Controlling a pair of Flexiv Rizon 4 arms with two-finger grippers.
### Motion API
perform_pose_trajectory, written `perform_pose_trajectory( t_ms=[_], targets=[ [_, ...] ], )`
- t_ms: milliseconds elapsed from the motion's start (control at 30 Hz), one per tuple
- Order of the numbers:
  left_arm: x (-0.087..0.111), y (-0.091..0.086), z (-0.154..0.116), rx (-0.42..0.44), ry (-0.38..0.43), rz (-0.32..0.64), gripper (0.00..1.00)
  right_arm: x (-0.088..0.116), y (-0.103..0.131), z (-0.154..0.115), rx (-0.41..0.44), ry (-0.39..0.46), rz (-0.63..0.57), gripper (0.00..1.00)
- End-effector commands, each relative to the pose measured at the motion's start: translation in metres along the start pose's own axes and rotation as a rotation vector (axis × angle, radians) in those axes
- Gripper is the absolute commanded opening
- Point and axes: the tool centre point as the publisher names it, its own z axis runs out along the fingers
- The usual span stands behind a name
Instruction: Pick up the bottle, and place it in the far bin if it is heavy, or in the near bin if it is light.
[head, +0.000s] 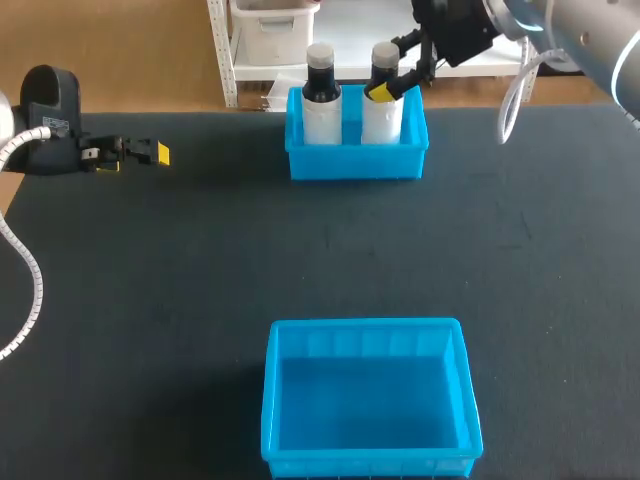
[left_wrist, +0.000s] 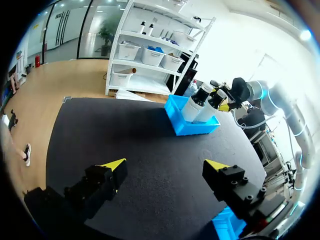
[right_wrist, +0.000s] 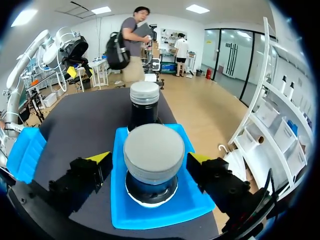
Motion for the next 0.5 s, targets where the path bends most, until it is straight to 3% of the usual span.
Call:
perform_pose_trajectory(
  t_ms=[33,500],
  targets=[
    [0.000,0.000,0.000,0.000,0.000,0.000,1.00,0.000,-0.009,-0.003,-0.126,0.012,0.012,1.00],
    [0.000,0.000,0.000,0.000,0.000,0.000,1.00,0.015,0.006,-0.059,-0.019,0.052,0.093,1.00]
  ],
)
